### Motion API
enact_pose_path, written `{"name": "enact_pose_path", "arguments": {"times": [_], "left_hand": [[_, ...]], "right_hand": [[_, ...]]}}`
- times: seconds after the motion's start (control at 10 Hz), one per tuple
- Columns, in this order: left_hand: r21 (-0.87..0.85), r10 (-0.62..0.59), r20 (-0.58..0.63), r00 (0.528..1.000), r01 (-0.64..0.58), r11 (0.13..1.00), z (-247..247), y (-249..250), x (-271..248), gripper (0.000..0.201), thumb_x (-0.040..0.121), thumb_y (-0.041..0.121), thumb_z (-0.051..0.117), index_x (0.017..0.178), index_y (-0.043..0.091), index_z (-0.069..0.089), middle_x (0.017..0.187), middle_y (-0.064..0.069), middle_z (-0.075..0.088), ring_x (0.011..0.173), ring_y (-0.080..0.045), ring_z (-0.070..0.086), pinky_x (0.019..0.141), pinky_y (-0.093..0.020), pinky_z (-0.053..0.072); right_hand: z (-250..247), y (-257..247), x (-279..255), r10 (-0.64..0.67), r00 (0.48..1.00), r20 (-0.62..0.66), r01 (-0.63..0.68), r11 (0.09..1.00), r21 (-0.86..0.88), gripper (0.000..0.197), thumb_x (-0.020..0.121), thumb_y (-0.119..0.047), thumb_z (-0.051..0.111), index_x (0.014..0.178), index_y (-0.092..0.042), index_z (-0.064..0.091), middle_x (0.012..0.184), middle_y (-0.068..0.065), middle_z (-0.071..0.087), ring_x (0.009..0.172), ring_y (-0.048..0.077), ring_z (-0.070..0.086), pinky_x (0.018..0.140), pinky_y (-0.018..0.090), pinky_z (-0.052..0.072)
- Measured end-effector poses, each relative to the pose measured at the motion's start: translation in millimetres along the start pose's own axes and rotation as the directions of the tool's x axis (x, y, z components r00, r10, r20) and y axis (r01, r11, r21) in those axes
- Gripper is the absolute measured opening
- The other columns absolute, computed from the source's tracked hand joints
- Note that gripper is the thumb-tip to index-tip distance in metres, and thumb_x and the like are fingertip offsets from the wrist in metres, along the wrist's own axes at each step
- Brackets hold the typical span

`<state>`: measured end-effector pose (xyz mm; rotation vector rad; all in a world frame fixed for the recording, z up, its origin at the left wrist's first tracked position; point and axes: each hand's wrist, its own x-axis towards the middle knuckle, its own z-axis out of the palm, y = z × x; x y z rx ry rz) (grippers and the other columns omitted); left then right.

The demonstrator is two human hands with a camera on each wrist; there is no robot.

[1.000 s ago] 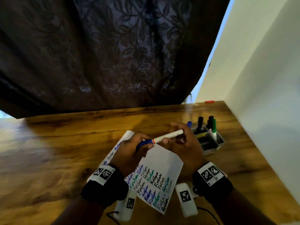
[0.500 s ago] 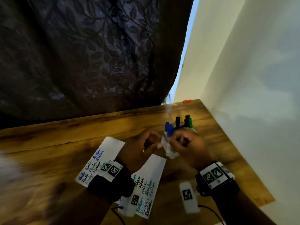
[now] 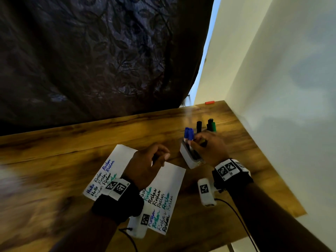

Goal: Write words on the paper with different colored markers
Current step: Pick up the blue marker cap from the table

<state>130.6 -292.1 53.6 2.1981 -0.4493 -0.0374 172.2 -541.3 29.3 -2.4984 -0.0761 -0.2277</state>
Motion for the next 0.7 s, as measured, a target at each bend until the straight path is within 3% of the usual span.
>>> {"name": "enact_pose_path", "arguments": {"times": [0.2, 0.4, 0.5, 0.6, 0.7], "left_hand": [[0.042, -0.021, 0.009, 1.000, 0.020, 0.999, -1, -7, 0, 0.020, 0.096, 0.045, 0.046, 0.104, 0.032, 0.058, 0.075, 0.014, 0.066, 0.080, -0.001, 0.061, 0.076, -0.022, 0.050], [0.073, -0.014, 0.002, 1.000, 0.014, 0.997, 0, -7, -2, 0.018, 0.097, 0.043, 0.046, 0.105, 0.033, 0.058, 0.075, 0.015, 0.065, 0.081, 0.000, 0.060, 0.073, -0.015, 0.046], [0.092, -0.017, -0.004, 1.000, 0.018, 0.996, -2, -4, -2, 0.017, 0.097, 0.043, 0.046, 0.106, 0.035, 0.057, 0.076, 0.017, 0.065, 0.082, 0.002, 0.060, 0.075, -0.013, 0.045], [0.140, 0.002, -0.037, 0.999, 0.004, 0.990, -7, 4, -5, 0.015, 0.097, 0.041, 0.048, 0.106, 0.034, 0.058, 0.079, 0.019, 0.063, 0.082, 0.003, 0.059, 0.074, -0.014, 0.044], [0.171, 0.020, -0.094, 0.995, -0.004, 0.985, -21, 15, 0, 0.015, 0.096, 0.040, 0.050, 0.107, 0.034, 0.058, 0.085, 0.025, 0.056, 0.084, 0.008, 0.054, 0.071, -0.006, 0.036]], "right_hand": [[6, 3, 0, -0.024, 0.998, 0.061, 0.027, 0.998, -0.062, 0.016, 0.083, -0.039, 0.071, 0.089, -0.024, 0.071, 0.089, -0.010, 0.057, 0.084, 0.014, 0.057, 0.076, 0.028, 0.044], [-1, 2, 0, -0.014, 1.000, 0.019, 0.014, 1.000, -0.002, 0.029, 0.080, -0.045, 0.073, 0.105, -0.033, 0.068, 0.086, -0.017, 0.054, 0.078, -0.005, 0.050, 0.066, 0.011, 0.036], [-7, -3, 0, -0.039, 0.998, -0.041, 0.042, 0.998, 0.057, 0.028, 0.079, -0.041, 0.072, 0.104, -0.032, 0.067, 0.084, -0.019, 0.051, 0.080, -0.004, 0.050, 0.071, 0.021, 0.045], [-14, -9, 1, -0.062, 0.996, -0.064, 0.067, 0.995, 0.078, 0.025, 0.081, -0.042, 0.070, 0.104, -0.033, 0.064, 0.092, -0.014, 0.055, 0.092, 0.010, 0.055, 0.077, 0.032, 0.053], [-28, -26, 8, -0.098, 0.991, -0.092, 0.105, 0.991, 0.078, 0.038, 0.080, -0.057, 0.062, 0.110, -0.035, 0.062, 0.106, -0.009, 0.060, 0.097, 0.010, 0.055, 0.079, 0.026, 0.050]]}}
